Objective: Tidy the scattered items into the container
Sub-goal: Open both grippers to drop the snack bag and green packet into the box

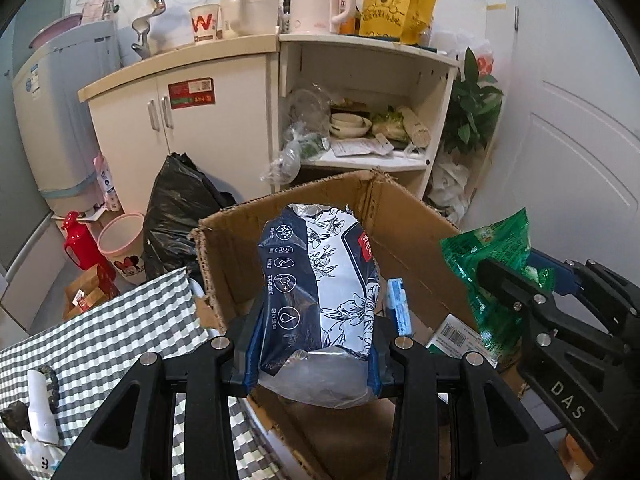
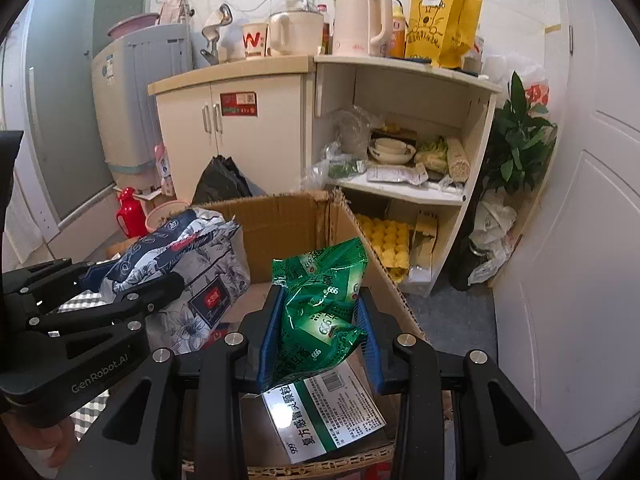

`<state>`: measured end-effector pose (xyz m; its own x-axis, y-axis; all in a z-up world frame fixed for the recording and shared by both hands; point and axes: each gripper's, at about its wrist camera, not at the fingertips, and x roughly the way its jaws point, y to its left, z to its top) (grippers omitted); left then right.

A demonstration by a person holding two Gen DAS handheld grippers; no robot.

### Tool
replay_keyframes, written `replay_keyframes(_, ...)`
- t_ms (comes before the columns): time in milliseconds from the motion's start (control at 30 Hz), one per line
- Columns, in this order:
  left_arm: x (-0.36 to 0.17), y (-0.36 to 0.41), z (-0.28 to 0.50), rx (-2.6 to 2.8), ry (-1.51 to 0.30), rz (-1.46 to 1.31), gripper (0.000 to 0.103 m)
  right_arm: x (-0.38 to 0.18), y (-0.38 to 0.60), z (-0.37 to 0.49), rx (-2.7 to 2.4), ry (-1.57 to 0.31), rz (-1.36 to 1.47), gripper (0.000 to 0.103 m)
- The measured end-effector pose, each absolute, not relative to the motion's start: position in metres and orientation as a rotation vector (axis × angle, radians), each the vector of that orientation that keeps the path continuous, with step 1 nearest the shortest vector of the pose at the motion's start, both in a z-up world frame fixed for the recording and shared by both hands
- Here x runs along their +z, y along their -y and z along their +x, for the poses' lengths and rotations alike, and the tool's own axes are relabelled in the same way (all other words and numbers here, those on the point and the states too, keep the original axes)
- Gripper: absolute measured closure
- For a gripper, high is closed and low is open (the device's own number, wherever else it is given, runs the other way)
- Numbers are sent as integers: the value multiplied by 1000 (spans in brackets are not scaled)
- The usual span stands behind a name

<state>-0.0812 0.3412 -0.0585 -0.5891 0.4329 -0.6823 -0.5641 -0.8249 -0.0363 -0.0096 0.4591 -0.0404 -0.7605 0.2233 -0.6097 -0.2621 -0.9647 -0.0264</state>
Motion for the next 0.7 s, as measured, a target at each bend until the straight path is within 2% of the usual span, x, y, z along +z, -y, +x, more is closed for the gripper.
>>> replay_keyframes(433,-78,-352,-90,2342,-271,-1005,62,-59,-466,-16,2691,-103,-993,68)
replay_keyframes(700,-79,-349,-93,2342,-265,-1016,56,-62,-465,-18,2686,-109,-1003,67)
